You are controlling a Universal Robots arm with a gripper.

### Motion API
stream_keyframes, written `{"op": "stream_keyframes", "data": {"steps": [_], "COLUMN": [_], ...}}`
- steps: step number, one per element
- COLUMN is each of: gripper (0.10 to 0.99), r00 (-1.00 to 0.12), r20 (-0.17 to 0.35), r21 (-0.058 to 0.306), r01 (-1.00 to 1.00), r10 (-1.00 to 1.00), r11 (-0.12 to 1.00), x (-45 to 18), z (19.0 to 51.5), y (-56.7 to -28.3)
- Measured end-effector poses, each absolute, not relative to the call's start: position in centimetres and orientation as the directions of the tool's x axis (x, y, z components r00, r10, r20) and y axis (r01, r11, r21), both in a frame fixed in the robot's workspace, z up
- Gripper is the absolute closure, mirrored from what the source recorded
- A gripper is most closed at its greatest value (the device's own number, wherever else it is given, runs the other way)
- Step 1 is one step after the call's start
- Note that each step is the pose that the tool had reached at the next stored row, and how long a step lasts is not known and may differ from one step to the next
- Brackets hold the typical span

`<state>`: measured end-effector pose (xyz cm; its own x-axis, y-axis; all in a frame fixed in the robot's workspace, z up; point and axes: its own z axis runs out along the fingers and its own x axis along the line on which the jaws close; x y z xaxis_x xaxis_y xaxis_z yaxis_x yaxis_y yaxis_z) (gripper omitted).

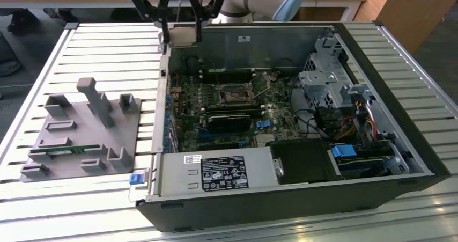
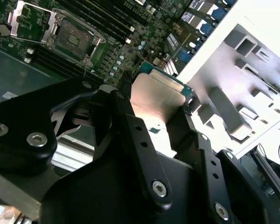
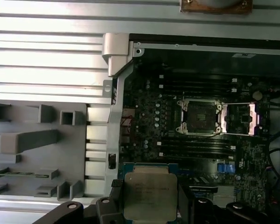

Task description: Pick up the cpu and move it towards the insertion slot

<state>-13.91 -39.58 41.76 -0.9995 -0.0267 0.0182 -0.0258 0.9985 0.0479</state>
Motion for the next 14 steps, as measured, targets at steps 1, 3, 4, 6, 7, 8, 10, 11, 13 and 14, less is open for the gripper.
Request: {"op": "stream_keyframes", "data": {"steps": [1,3,4,6,7,8,10,11,13,14], "gripper": [0.541,0.541,0.541,0.541,0.541,0.541,0.541,0.541,0.541,0.541], "r00": [-0.999,-0.999,-0.999,-0.999,-0.999,-0.999,-0.999,-0.999,-0.999,-0.999], "r20": [0.018,0.018,0.018,0.018,0.018,0.018,0.018,0.018,0.018,0.018], "r21": [0.048,0.048,0.048,0.048,0.048,0.048,0.048,0.048,0.048,0.048], "r01": [-0.026,-0.026,-0.026,-0.026,-0.026,-0.026,-0.026,-0.026,-0.026,-0.026], "r10": [-0.027,-0.027,-0.027,-0.027,-0.027,-0.027,-0.027,-0.027,-0.027,-0.027], "r11": [0.999,0.999,0.999,0.999,0.999,0.999,0.999,0.999,0.999,0.999], "x": [-13.7,-13.3,-13.0,-12.5,-12.2,-11.9,-11.3,-11.0,-10.2,-9.9], "z": [41.8,41.7,41.7,41.7,41.7,41.7,41.7,41.7,41.7,41.7], "y": [-39.5,-39.3,-39.2,-39.0,-38.9,-38.8,-38.6,-38.5,-38.2,-38.1]}}
